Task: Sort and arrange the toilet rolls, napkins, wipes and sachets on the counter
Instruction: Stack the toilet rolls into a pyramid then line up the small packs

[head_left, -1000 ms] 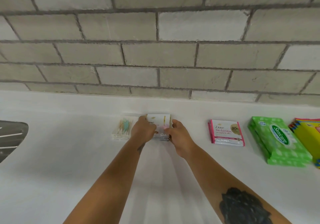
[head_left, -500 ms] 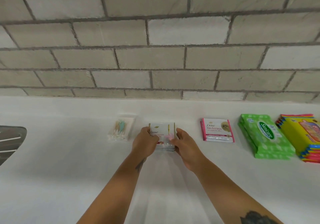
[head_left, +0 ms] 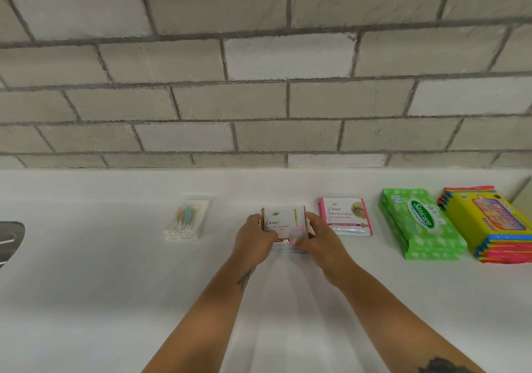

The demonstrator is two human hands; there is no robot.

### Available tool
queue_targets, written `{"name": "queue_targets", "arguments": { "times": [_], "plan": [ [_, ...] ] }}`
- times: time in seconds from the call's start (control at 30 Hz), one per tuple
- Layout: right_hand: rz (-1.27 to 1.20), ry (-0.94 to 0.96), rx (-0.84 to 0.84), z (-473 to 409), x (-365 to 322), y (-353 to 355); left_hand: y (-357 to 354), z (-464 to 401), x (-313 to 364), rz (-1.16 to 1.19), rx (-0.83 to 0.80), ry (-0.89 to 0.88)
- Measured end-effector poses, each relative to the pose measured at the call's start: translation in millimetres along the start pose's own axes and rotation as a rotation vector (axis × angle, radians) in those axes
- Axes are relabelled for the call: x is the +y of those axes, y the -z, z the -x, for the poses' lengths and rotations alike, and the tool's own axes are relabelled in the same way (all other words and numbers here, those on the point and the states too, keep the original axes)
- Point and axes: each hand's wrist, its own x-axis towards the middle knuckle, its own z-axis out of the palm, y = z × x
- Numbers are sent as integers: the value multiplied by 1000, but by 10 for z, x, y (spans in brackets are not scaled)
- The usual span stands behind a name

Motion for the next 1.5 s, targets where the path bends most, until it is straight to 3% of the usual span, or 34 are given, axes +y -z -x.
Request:
{"name": "queue_targets", "arguments": {
  "times": [0.1, 0.23, 0.3, 0.6, 1.5],
  "plan": [
    [337, 72, 54, 18, -27, 4, 25, -4, -24, -32, -60, -63],
    [1028, 199, 57, 109, -116, -62, 55, -8, -103, -234, -82, -232],
    [1161, 279, 55, 148, -121, -88, 52, -15, -148, -351, -110, -274],
    [1295, 342, -9, 2, -92, -99, -50, -118, -180, -467, -44, -387],
    [1311, 308, -7, -257, -201, -55, -133, -409, -91, -479, -48, -386]
  ]
}}
